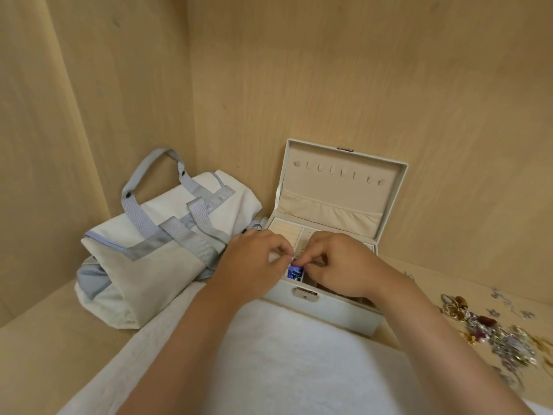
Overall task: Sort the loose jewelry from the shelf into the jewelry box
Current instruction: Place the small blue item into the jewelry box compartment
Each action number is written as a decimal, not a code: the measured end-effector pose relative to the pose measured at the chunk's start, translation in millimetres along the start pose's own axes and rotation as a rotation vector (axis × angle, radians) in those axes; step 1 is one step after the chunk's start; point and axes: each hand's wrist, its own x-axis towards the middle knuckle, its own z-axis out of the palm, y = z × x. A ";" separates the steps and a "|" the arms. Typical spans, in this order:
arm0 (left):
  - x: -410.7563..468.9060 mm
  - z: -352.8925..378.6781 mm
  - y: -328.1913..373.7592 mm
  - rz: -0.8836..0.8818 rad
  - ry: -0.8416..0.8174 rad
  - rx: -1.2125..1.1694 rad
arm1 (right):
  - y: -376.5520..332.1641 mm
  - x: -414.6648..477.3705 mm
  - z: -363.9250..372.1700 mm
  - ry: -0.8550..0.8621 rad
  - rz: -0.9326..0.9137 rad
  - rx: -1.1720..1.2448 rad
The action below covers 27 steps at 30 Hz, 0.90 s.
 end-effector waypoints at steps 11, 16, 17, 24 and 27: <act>-0.2 5.3 7.3 -0.094 -0.040 -0.042 | 1.3 -15.5 6.5 0.065 -0.033 -0.012; 0.7 5.1 0.5 -0.087 -0.062 -0.094 | 2.5 -16.2 10.2 0.086 -0.073 -0.079; 0.0 4.6 0.2 -0.080 -0.064 -0.089 | 2.8 -16.3 10.9 0.092 -0.079 -0.073; -3.4 4.7 4.3 -0.042 -0.064 0.017 | 5.7 -20.3 11.7 0.066 -0.069 0.026; -4.9 4.4 13.3 -0.032 -0.019 0.051 | 13.0 -30.4 0.2 0.144 -0.049 0.169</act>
